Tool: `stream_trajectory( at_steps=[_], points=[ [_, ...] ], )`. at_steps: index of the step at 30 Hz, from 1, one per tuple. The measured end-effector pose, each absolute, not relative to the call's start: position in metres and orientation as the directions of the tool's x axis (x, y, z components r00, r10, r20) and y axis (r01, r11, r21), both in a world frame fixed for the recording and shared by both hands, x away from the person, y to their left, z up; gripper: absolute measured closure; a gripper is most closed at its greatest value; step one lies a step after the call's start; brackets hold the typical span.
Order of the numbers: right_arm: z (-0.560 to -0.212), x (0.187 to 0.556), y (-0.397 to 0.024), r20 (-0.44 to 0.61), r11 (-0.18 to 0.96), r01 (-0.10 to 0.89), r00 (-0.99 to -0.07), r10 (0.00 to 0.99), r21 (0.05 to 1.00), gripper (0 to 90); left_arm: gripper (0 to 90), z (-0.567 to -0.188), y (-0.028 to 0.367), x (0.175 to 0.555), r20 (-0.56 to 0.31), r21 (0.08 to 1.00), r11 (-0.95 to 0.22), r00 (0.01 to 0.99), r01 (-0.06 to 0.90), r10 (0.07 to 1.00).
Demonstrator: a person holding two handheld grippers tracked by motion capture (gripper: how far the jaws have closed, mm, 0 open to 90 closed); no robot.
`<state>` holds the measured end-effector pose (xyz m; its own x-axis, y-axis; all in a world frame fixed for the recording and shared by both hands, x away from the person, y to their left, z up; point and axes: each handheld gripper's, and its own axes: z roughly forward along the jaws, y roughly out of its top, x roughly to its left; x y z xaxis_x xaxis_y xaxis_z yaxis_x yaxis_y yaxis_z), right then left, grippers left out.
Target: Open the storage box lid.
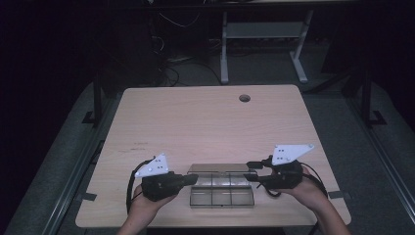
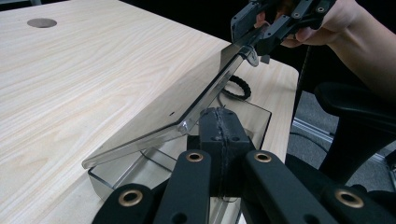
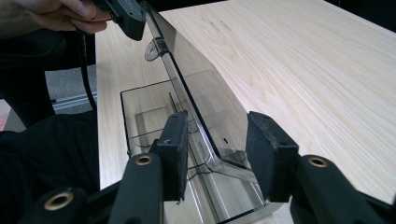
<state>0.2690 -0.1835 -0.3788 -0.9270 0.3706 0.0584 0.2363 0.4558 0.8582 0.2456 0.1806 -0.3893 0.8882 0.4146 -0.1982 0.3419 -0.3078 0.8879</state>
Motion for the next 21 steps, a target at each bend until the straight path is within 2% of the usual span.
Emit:
stream_trajectory(
  at_steps=[10,15,18,19,20,21],
  points=[
    [-0.379,0.270,-0.184,0.062,0.454,0.234,-0.930,0.362,0.860,59.4,89.4,-0.393,0.197,0.240,-0.200,0.867,-0.336,0.875,0.367,0.441],
    [-0.379,0.271,-0.184,0.062,0.454,0.232,-0.931,0.359,0.860,59.5,85.4,-0.392,0.211,0.241,-0.182,0.864,-0.346,0.867,0.366,0.464],
    [-0.378,0.272,-0.184,0.064,0.454,0.232,-0.932,0.356,0.860,59.6,77.4,-0.389,0.216,0.244,-0.165,0.868,-0.352,0.871,0.352,0.463],
    [-0.378,0.272,-0.184,0.064,0.454,0.232,-0.932,0.356,0.860,59.6,77.4,-0.388,0.216,0.245,-0.160,0.870,-0.351,0.873,0.346,0.461],
    [-0.378,0.273,-0.184,0.067,0.453,0.235,-0.932,0.356,0.860,59.8,68.6,-0.386,0.217,0.247,-0.163,0.870,-0.353,0.877,0.343,0.451],
    [-0.378,0.273,-0.184,0.062,0.456,0.231,-0.933,0.354,0.860,60.0,66.2,-0.386,0.217,0.249,-0.159,0.869,-0.360,0.881,0.339,0.445]
  ],
)
